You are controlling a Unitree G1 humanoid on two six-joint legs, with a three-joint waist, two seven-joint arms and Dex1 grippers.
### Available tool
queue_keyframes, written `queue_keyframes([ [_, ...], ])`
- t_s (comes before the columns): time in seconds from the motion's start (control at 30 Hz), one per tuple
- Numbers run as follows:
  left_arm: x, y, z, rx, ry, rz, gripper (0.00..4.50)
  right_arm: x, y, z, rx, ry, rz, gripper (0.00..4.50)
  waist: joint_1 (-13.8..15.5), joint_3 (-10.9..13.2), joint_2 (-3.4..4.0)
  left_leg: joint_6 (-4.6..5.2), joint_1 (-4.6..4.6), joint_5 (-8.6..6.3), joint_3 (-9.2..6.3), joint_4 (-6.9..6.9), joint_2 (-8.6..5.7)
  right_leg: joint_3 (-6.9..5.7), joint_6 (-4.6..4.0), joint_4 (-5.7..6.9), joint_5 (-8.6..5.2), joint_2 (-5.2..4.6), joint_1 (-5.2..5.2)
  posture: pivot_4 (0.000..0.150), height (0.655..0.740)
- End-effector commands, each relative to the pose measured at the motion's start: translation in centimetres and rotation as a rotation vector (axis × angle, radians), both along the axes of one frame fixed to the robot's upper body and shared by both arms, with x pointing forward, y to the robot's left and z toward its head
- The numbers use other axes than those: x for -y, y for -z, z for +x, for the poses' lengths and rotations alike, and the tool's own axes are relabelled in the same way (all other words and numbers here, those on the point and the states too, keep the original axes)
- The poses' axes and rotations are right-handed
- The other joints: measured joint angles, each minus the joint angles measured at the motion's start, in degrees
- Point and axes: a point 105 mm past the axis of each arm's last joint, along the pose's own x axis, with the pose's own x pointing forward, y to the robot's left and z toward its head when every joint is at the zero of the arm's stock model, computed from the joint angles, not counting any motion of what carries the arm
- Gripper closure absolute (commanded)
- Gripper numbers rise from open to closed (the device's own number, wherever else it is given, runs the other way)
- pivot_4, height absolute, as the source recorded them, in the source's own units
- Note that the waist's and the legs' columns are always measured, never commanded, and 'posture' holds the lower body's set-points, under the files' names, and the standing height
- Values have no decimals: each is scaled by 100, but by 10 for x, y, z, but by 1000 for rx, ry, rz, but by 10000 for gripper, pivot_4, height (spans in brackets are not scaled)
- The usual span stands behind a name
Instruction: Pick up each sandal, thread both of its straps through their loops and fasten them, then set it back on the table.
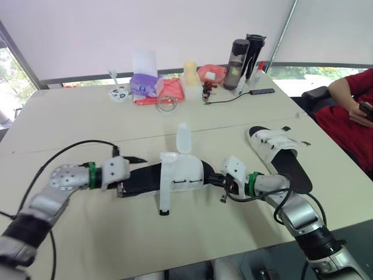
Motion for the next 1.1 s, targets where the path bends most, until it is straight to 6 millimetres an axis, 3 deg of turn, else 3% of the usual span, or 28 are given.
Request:
queue_keyframes([
  [0.03, 17, -30, -9, -163, -52, -237, 789, 14, 32, -3, -111, 55, -76, 45000, -1, 0, -1, -2, -3, -1, -4, 4, 6, -3, -2, -6, -3, 2, 1, 1500, 7400],
  [0.2, 34, -36, -22, -258, -82, -340, 789, 13, 33, -3, -116, 53, -76, 45000, -30, -2, -2, -4, -7, -3, 1, 0, 14, -7, -6, -29, -5, 4, 4, 1500, 7400],
  [0.4, 52, -20, -40, -297, -63, -328, 789, 11, 34, -4, -129, 49, -74, 45000, -20, -4, -4, -4, -5, -2, 18, -13, 10, -5, -9, -22, -2, 8, -5, 1500, 7400],
  [0.73, 53, -4, -40, -345, -86, -304, 789, 11, 36, -4, -134, 55, -73, 45000, -35, -11, -8, -8, -8, -5, 34, -23, 34, -6, -19, -100, -5, 12, -4, 1500, 7400],
  [0.9, 52, -4, -39, -359, -82, -313, 21806, 11, 37, -3, -134, 58, -72, 45000, -29, -13, -11, -6, -7, -4, 73, -34, 37, 0, -21, -98, -3, 3, -6, 1500, 7400],
  [1.03, 54, -3, -38, -360, -71, -313, 42699, 10, 37, -2, -134, 60, -73, 45000, -30, -13, -11, -6, -4, -4, 85, -42, 42, 0, -22, -98, -3, 6, -11, 1500, 7400],
  [1.1, 55, -3, -38, -360, -67, -313, 44466, 10, 38, -3, -137, 58, -73, 45000, -30, -13, -12, -6, -4, -4, 88, -44, 43, 0, -22, -99, -3, 5, -14, 1500, 7400],
])
